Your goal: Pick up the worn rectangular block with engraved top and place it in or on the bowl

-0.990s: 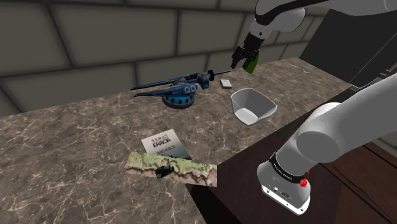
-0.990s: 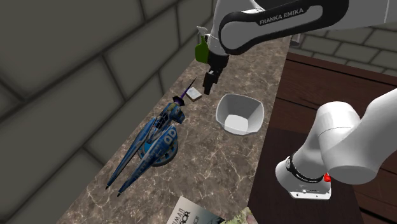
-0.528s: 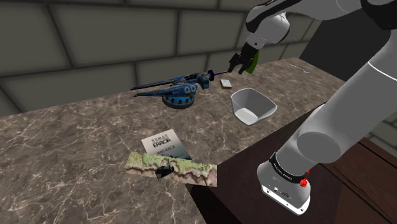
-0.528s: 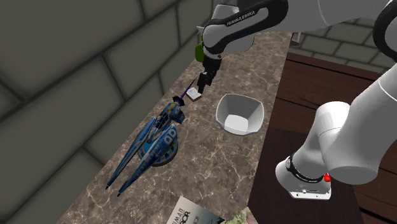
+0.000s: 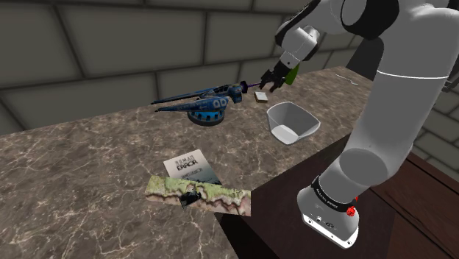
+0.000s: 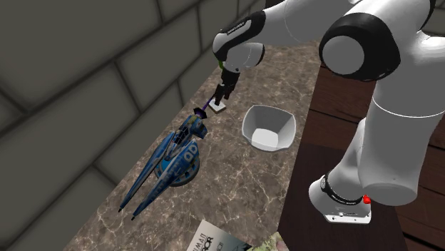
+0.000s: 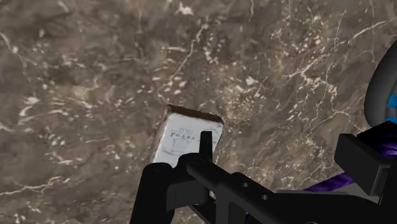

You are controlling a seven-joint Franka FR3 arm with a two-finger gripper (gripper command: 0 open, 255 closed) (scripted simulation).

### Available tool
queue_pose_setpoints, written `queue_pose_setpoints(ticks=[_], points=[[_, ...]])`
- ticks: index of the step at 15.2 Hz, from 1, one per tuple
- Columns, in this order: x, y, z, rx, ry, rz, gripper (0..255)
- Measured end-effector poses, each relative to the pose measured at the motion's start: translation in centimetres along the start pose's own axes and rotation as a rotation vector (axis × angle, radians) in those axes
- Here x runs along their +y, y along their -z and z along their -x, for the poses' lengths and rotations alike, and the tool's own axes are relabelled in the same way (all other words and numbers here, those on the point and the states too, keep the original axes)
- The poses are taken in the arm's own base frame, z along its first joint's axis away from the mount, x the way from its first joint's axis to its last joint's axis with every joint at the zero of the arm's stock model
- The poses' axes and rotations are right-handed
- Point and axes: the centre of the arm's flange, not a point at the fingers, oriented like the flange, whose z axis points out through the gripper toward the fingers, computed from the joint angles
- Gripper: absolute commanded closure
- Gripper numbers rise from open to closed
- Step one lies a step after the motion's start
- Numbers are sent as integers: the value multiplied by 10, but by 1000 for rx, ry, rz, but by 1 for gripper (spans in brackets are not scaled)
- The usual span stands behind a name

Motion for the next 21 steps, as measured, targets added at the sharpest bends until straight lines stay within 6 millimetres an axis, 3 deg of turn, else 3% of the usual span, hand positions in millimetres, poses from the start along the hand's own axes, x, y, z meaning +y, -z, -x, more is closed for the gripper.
queue_pose_setpoints(ticks=[3,10,16,17,21], points=[[18,-18,-10,9,-15,-27,0],[19,-56,-13,10,-17,-33,0],[18,-58,-14,15,-15,-32,0],[18,-58,-14,16,-15,-32,255],[18,-59,-12,12,-17,-32,255]])
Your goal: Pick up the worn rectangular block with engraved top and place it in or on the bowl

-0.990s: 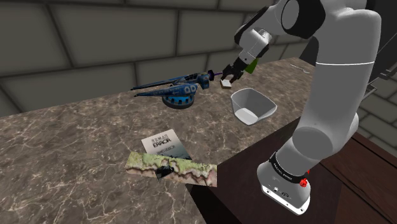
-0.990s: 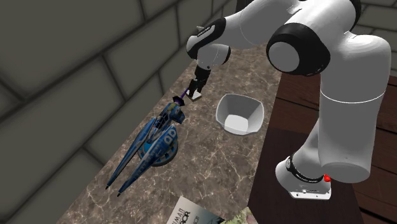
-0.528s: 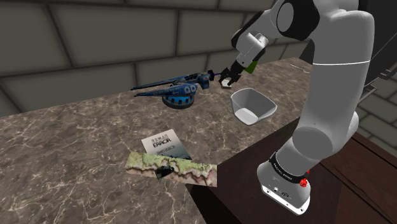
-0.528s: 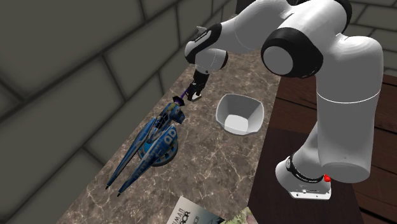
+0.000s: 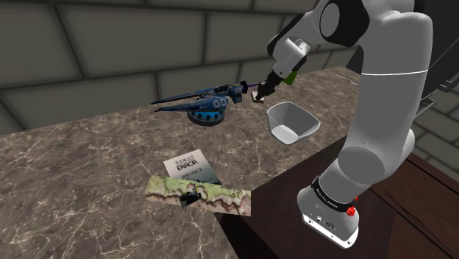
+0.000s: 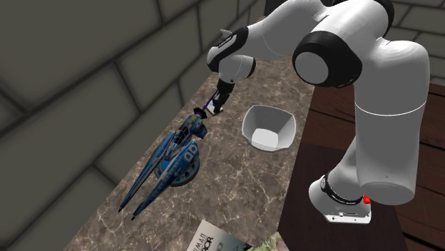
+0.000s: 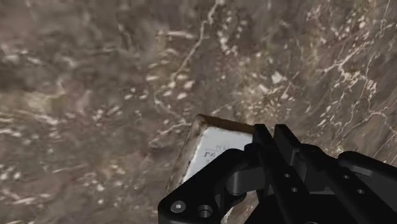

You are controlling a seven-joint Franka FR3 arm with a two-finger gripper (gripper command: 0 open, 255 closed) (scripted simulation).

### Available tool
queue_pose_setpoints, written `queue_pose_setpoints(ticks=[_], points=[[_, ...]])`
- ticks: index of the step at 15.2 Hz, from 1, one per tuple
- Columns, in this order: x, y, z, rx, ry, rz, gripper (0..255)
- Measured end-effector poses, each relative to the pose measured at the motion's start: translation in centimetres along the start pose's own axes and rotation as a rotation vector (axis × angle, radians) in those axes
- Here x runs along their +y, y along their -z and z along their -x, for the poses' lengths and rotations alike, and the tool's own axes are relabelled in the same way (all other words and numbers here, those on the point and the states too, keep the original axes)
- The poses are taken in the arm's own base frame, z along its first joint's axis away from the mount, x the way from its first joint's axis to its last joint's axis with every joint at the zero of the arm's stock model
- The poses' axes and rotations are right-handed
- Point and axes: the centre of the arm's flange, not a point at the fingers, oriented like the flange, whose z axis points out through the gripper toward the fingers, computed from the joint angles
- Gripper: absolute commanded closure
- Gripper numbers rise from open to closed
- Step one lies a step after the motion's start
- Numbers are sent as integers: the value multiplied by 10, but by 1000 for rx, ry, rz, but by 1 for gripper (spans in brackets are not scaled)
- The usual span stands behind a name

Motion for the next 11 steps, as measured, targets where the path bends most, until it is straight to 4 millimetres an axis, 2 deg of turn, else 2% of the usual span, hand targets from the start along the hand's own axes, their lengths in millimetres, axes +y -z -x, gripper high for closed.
queue_pose_setpoints(ticks=[5,6,7,8,9,11], points=[[1,2,0,3,-1,2,255],[1,2,0,3,-2,2,0],[1,2,0,3,-1,2,0],[-4,4,-11,-19,-2,45,0],[-12,3,-28,-75,-54,122,0],[-24,-2,-71,-181,-334,318,0]])
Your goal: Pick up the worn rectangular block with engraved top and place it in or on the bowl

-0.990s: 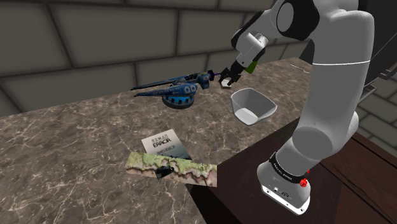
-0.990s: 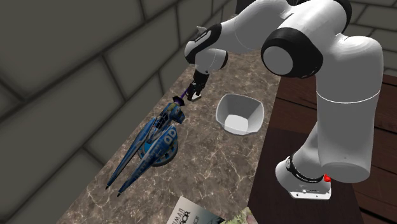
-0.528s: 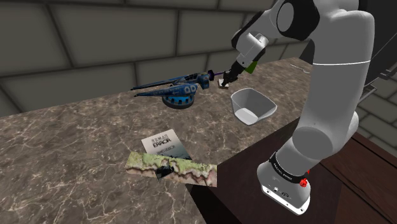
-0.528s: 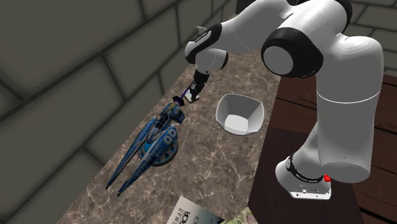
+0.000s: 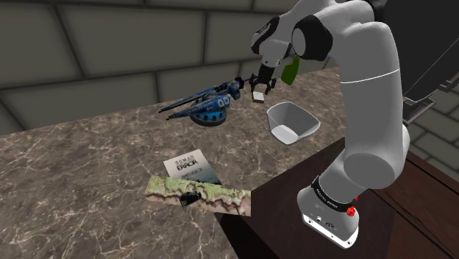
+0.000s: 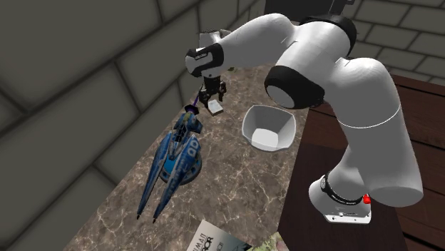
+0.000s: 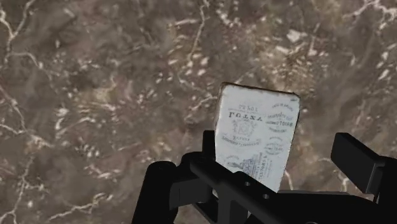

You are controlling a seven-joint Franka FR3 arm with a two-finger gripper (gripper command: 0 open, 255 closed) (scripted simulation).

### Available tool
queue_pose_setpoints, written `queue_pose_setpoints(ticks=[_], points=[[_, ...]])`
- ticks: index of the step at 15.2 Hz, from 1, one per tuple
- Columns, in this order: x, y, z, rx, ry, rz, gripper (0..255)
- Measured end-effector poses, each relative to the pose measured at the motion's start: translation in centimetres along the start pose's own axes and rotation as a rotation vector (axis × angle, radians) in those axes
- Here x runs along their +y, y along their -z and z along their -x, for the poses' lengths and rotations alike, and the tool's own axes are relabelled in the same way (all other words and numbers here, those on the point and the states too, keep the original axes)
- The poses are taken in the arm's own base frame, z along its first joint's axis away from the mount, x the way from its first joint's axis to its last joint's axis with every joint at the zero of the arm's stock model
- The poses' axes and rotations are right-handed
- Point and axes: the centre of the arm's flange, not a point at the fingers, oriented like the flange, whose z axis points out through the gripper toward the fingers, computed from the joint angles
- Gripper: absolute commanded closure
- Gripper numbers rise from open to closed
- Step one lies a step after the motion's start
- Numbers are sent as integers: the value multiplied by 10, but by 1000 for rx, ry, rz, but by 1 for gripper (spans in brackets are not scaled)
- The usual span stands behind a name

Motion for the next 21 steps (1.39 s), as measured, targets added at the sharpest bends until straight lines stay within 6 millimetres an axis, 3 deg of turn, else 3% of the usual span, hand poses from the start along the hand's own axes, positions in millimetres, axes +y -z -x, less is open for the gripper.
queue_pose_setpoints(ticks=[3,8,14,15,21], points=[[-11,-9,-13,-41,-157,106,0],[-10,-33,-13,-45,-181,123,0],[-10,-37,-13,-45,-182,124,0],[-10,-37,-13,-45,-182,124,255],[-10,-35,-13,-42,-181,122,255]])
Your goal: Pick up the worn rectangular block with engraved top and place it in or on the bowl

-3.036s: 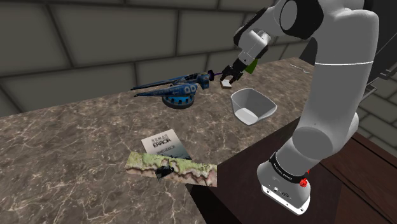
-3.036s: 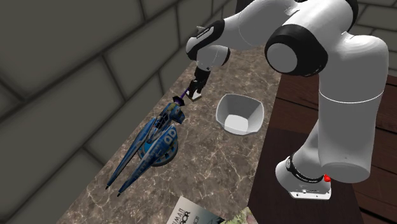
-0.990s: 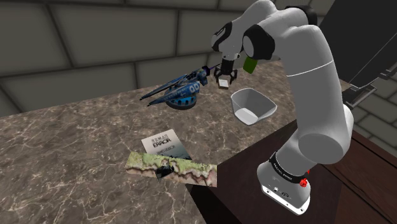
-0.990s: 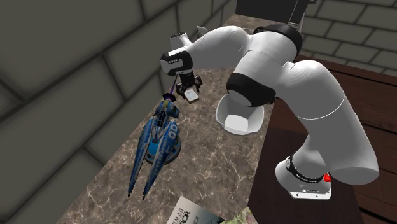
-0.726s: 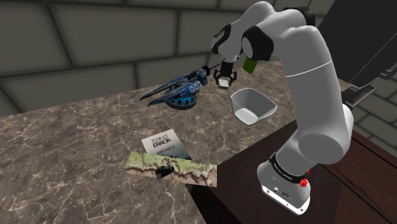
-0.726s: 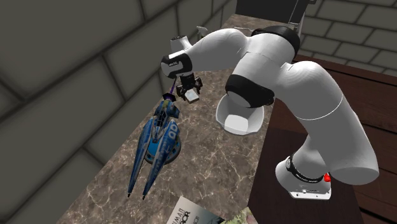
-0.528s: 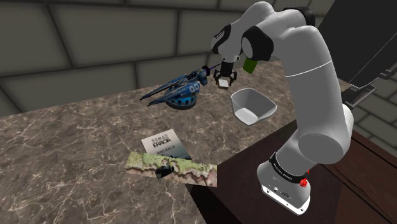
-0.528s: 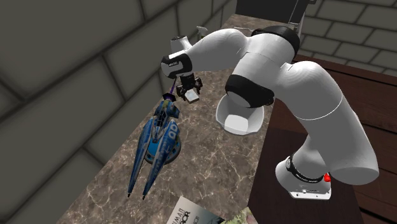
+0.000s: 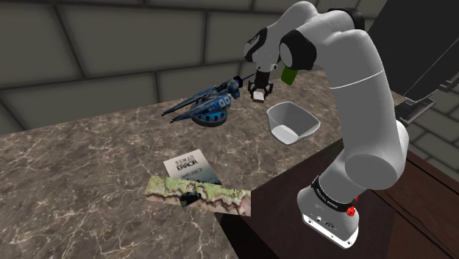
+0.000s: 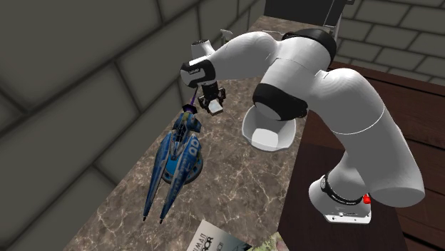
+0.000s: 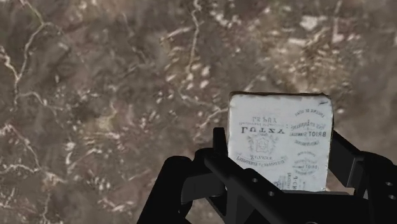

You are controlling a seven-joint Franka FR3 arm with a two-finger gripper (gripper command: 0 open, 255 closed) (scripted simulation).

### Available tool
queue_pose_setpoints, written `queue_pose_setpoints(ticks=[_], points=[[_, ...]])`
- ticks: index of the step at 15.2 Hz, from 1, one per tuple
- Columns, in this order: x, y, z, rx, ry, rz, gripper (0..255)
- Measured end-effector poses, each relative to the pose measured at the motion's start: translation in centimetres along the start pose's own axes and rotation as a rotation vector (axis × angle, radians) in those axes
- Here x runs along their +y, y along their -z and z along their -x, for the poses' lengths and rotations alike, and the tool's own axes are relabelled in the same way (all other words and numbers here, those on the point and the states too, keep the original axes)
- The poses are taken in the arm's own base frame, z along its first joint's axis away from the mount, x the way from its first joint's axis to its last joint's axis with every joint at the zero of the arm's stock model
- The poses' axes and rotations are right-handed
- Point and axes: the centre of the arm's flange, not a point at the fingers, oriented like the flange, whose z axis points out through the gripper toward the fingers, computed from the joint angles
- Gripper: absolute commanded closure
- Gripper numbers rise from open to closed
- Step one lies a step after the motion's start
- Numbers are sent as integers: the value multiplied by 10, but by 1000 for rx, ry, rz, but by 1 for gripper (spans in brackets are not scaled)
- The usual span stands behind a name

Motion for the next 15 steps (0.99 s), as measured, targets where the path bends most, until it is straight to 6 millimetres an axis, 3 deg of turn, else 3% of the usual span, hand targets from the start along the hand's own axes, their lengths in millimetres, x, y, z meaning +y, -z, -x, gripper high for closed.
queue_pose_setpoints(ticks=[6,15], points=[[1,4,1,-2,-1,1,255],[3,50,10,-3,-1,2,255]])
